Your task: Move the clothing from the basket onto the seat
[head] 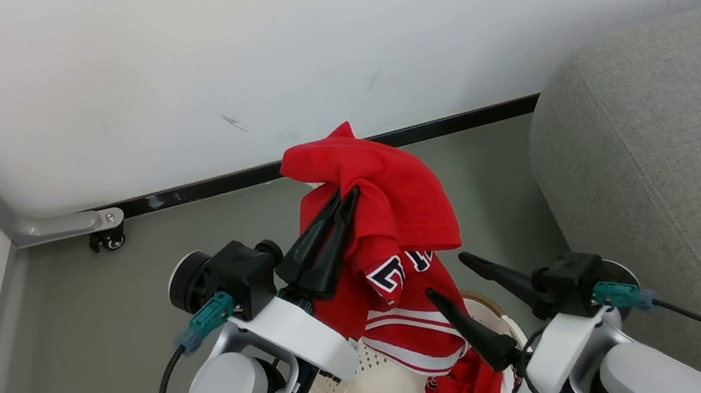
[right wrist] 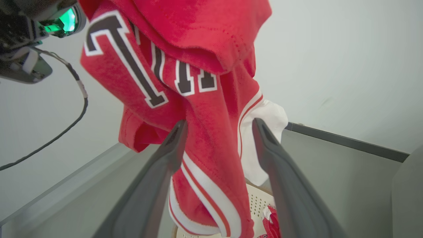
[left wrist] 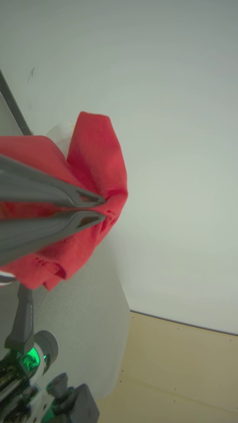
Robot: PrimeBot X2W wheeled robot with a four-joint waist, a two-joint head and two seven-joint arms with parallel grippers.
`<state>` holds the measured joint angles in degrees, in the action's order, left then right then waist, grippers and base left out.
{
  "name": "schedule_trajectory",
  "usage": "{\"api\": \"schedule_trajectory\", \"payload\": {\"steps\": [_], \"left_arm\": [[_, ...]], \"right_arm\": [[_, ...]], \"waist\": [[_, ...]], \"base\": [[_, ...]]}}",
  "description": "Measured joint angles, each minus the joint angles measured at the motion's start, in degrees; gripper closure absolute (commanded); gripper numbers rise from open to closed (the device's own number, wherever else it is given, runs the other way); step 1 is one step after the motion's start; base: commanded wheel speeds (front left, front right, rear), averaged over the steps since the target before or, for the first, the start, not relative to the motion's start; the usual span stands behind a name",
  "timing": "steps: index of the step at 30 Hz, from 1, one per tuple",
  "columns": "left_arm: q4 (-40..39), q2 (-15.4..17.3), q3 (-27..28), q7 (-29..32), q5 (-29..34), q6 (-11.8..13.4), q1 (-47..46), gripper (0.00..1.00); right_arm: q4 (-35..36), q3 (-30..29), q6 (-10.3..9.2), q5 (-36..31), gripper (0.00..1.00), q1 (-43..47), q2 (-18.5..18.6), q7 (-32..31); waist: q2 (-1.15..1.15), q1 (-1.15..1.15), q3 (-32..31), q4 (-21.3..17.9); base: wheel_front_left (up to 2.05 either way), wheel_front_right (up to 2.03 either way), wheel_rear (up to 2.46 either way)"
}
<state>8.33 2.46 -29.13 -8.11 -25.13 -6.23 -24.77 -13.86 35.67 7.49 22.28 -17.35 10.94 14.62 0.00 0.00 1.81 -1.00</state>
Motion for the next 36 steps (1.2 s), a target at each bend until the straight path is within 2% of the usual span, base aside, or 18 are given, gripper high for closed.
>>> {"api": "schedule_trajectory", "payload": {"steps": [8, 18, 20, 21, 28, 36], "left_arm": [[-2.0, -0.1, -2.4, 1.0, -0.5, -0.1, -0.6, 1.00], [-4.2, -0.1, -5.4, 2.0, -1.7, -0.2, -0.6, 1.00], [-4.5, -0.1, -5.7, 2.1, -2.2, -0.2, -0.6, 1.00], [-4.6, -0.1, -5.8, 2.1, -2.5, -0.2, -0.6, 1.00], [-5.2, -0.1, -5.8, 2.6, -3.5, -0.2, -0.6, 1.00], [-5.8, 0.3, -4.3, 3.0, -3.6, 0.1, -0.3, 1.00]], "right_arm": [[-3.1, 6.2, 0.00, 1.1, 0.00, -4.1, 0.6, 0.0], [-7.5, 8.8, 0.00, 4.0, 0.00, -6.9, 0.2, 0.0], [-8.2, 9.2, 0.01, 4.4, 0.83, -7.6, -0.1, 0.0], [-8.4, 9.1, 0.01, 4.6, 1.00, -8.0, -0.2, 0.0], [-8.7, 7.4, 0.01, 5.4, 1.00, -9.0, -0.4, 0.0], [-7.8, 1.5, 0.00, 5.3, 1.00, -9.0, -0.3, 0.0]], "waist": [[0.00, 0.00, -0.1, 1.0], [0.00, 0.00, -0.4, 2.8], [0.00, 0.00, -0.4, 3.2], [0.00, 0.00, -0.4, 3.4], [0.00, 0.00, -0.2, 4.4], [0.00, 0.00, 0.4, 4.5]], "base": [[0.00, 0.00, 0.00], [0.00, 0.00, 0.00], [0.00, 0.00, 0.00], [0.00, 0.00, 0.00], [0.00, 0.00, 0.00], [0.00, 0.00, 0.00]]}}
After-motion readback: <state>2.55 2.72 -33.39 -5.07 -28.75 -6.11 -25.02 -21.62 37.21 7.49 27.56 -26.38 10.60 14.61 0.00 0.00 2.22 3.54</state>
